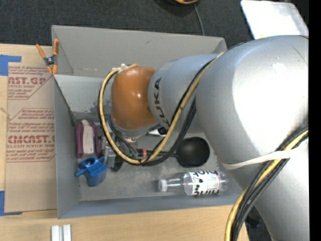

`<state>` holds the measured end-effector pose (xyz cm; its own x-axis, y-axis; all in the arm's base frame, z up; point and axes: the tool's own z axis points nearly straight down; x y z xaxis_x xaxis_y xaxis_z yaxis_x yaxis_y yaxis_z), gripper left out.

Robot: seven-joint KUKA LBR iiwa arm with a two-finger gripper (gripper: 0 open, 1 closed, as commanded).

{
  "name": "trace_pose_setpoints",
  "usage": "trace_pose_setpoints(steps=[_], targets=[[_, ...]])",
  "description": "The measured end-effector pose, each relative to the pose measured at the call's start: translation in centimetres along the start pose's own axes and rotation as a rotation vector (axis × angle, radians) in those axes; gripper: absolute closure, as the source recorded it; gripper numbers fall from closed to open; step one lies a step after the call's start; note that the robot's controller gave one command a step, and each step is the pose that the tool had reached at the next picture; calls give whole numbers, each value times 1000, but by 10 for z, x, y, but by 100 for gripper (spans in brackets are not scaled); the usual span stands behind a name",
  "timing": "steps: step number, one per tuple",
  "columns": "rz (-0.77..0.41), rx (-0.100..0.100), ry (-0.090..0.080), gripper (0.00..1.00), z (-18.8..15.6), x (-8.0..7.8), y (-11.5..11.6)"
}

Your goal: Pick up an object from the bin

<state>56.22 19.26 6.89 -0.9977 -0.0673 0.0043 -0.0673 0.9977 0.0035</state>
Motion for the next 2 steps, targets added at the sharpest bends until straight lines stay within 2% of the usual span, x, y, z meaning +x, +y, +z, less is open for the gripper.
trace_pose_setpoints(steps=[1, 2], targets=[[-23, 1, -1, 100, 0, 0, 1], [-43, 0, 1, 100, 0, -7, 2]])
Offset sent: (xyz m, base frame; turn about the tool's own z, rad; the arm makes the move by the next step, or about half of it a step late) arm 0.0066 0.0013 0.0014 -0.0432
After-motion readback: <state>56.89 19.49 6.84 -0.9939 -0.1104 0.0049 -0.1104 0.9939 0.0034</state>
